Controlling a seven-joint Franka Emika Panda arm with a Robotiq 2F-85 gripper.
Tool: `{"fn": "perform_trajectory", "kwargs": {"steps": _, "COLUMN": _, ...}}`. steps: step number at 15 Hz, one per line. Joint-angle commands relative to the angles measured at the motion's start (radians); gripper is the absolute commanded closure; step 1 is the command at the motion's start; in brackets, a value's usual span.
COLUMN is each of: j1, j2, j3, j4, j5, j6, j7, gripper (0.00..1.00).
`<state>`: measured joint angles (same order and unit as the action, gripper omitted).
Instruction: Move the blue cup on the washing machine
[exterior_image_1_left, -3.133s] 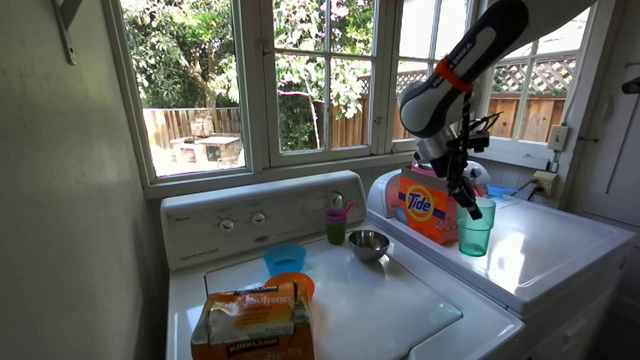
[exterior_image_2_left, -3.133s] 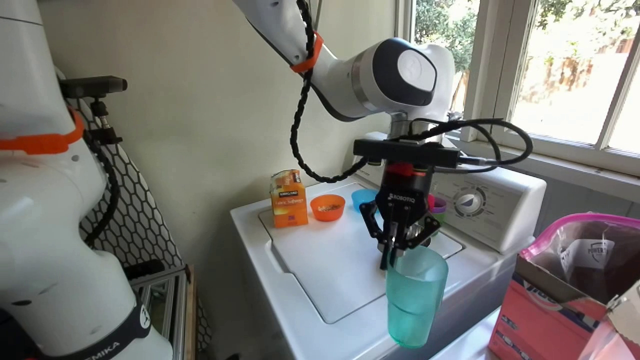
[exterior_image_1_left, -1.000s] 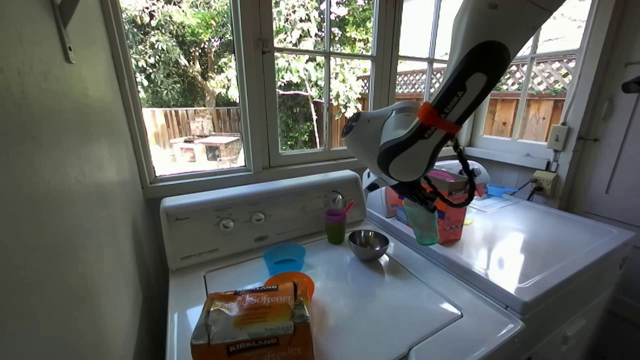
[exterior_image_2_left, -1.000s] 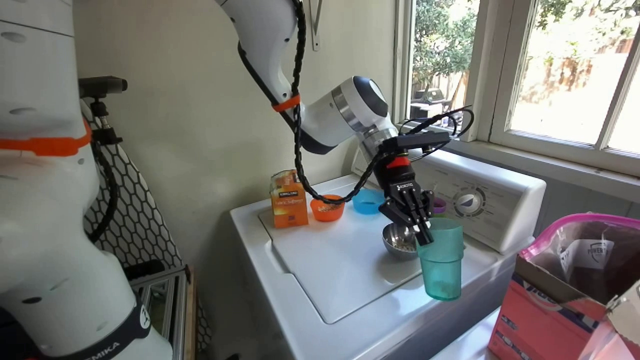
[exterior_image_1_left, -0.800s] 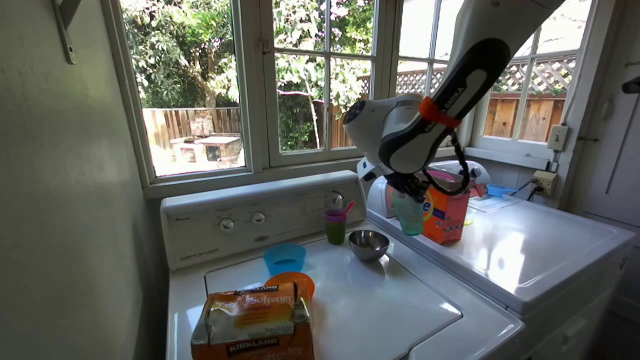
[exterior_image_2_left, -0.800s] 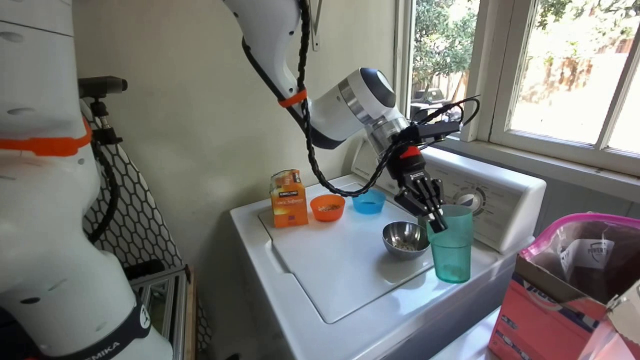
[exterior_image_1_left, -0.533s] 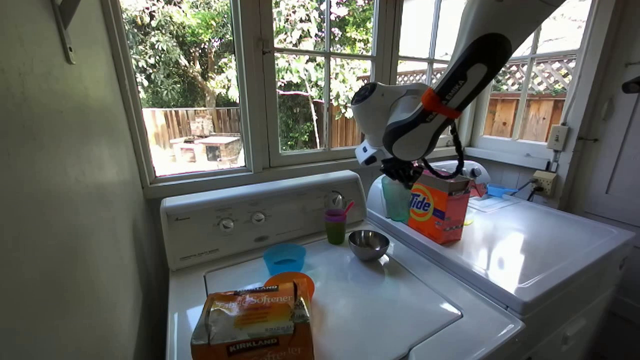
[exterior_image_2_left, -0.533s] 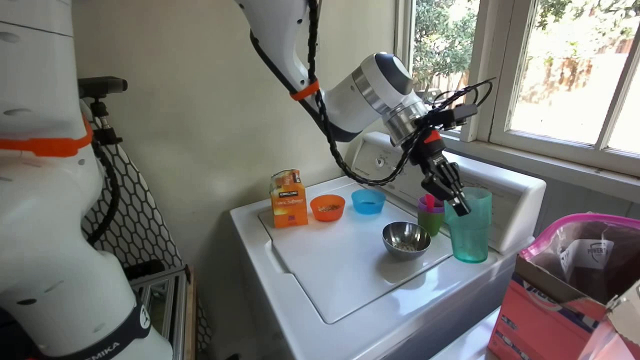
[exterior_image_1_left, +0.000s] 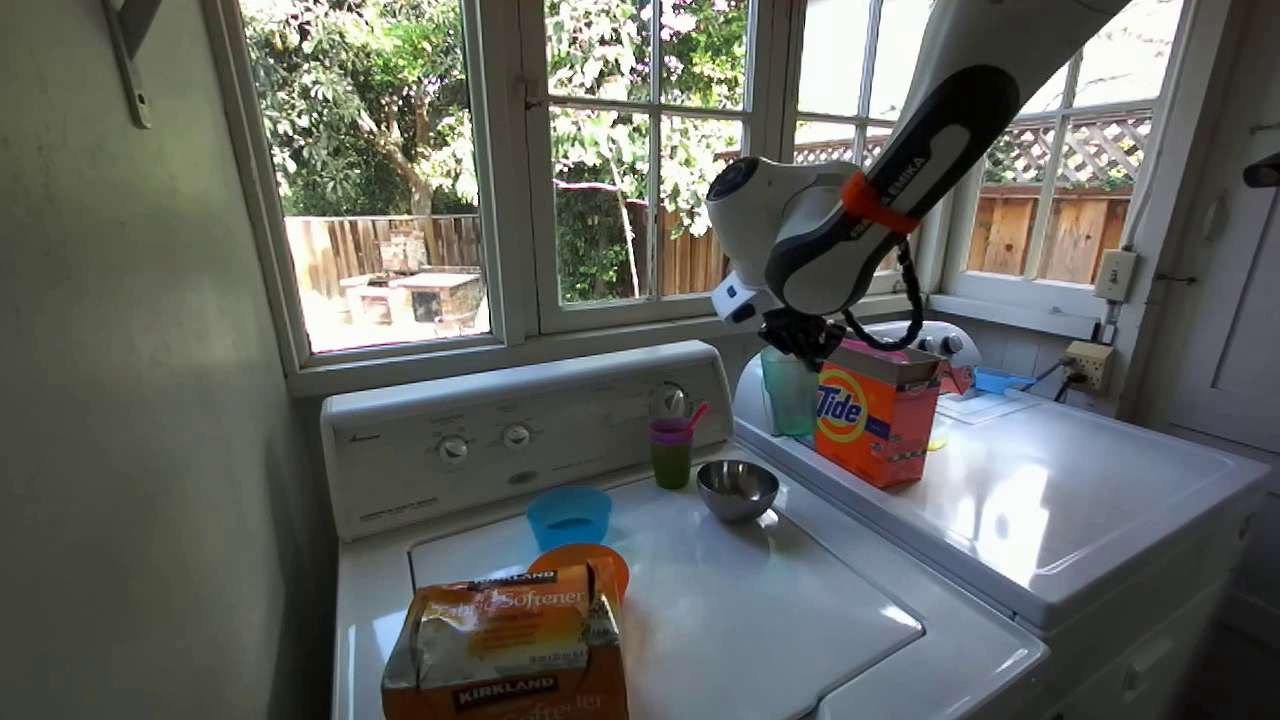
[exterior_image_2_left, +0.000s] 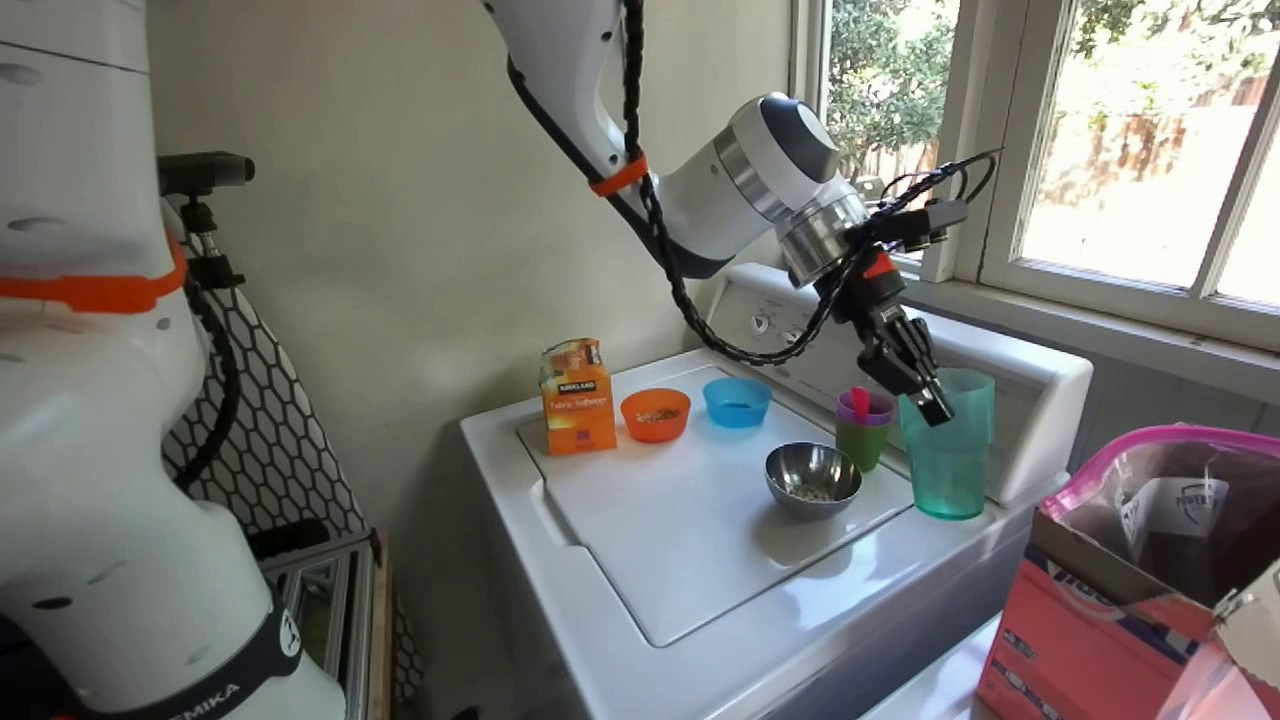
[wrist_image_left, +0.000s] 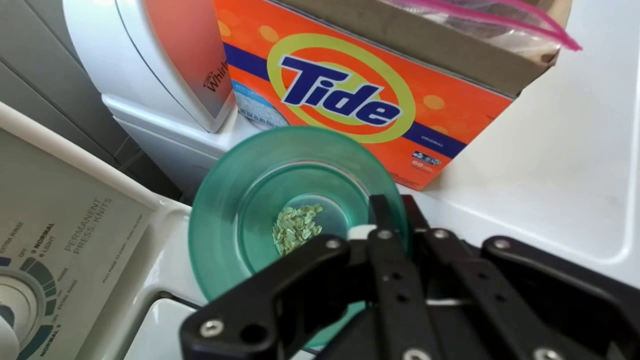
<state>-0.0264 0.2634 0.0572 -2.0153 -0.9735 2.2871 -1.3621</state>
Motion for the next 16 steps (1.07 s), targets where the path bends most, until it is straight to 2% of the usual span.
{"fn": "perform_trajectory", "kwargs": {"steps": 1, "j1": -0.021, "j2": 0.037, "j3": -0.003, "j4": 0.024, "j5": 0.022, "j6": 0.154, "j7": -0.072, "gripper": 0.98}}
{"fn": "perform_trajectory", "kwargs": {"steps": 6, "j1": -0.026, "j2": 0.092, "j3": -0.002, "j4": 0.065, "j5": 0.038, "j6": 0.264, "j7": -0.151, "gripper": 0.98}}
{"fn": "perform_trajectory", "kwargs": {"steps": 16, "j1": -0.017, "j2": 0.202, "j3": -0.004, "j4": 0.169, "j5": 0.152, "j6": 0.224, "j7": -0.27, "gripper": 0.98}}
